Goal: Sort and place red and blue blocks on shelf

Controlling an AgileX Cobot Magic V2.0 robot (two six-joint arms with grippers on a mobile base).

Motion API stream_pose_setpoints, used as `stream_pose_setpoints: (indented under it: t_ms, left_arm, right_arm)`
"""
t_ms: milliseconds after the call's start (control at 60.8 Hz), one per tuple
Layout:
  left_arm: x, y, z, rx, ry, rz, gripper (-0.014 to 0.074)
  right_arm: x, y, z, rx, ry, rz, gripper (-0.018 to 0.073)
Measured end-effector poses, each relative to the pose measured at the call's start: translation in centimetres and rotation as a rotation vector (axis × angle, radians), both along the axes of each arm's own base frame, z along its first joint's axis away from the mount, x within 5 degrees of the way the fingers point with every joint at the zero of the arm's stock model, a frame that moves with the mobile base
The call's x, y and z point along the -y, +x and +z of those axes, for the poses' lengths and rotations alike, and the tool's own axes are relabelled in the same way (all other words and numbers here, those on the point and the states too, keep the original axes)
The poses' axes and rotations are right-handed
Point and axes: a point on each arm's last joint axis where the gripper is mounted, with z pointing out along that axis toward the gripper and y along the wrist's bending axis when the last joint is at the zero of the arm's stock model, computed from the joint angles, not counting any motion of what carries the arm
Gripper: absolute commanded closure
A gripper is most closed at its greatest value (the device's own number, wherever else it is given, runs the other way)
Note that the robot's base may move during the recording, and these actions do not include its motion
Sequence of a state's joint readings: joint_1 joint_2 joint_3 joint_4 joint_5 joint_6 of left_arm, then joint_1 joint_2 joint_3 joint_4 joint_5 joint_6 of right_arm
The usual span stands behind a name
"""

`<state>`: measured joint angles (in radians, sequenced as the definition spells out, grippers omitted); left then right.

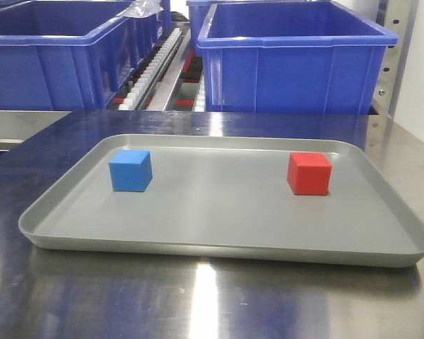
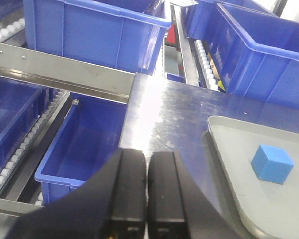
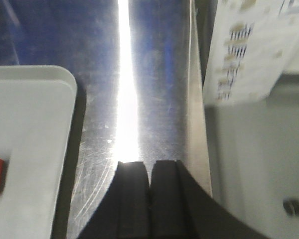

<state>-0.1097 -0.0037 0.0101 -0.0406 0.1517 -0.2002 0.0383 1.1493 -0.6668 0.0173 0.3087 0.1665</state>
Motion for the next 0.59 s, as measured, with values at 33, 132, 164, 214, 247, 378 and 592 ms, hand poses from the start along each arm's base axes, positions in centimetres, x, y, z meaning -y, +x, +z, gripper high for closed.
stream_pose_setpoints:
  t_ms: [33, 132, 164, 214, 247, 378, 592]
  left_arm:
    - [0.0, 0.0, 0.0, 0.0, 0.0, 0.0, 0.0465]
    - [0.0, 0.0, 0.0, 0.0, 0.0, 0.0, 0.0465]
    - [0.0, 0.0, 0.0, 0.0, 0.0, 0.0, 0.0465]
    - [0.0, 0.0, 0.0, 0.0, 0.0, 0.0, 0.0465]
    - [0.0, 0.0, 0.0, 0.0, 0.0, 0.0, 0.0465]
    - [0.0, 0.0, 0.0, 0.0, 0.0, 0.0, 0.0465]
    - [0.0, 0.0, 0.0, 0.0, 0.0, 0.0, 0.0465]
  right_arm:
    - [0.0, 0.6, 0.3, -0.028, 0.003, -0.001, 0.051]
    - [-0.2, 1.9, 1.2, -0.089, 0.018, -0.004, 0.051]
    - [-0.2, 2.3, 1.3, -0.123, 0.025, -0.005, 0.051]
    - [-0.3, 2.6, 1.6, -0.156, 0.034, -0.006, 0.051]
    - [-0.4, 2.8, 1.6, -0.178, 0.038, -0.006, 0.051]
    - [-0.4, 3.0, 1.6, -0.254, 0.04, -0.003, 0.0477]
    - [-0.5, 2.8, 1.5, -0.29, 0.029, 0.013, 0.0092]
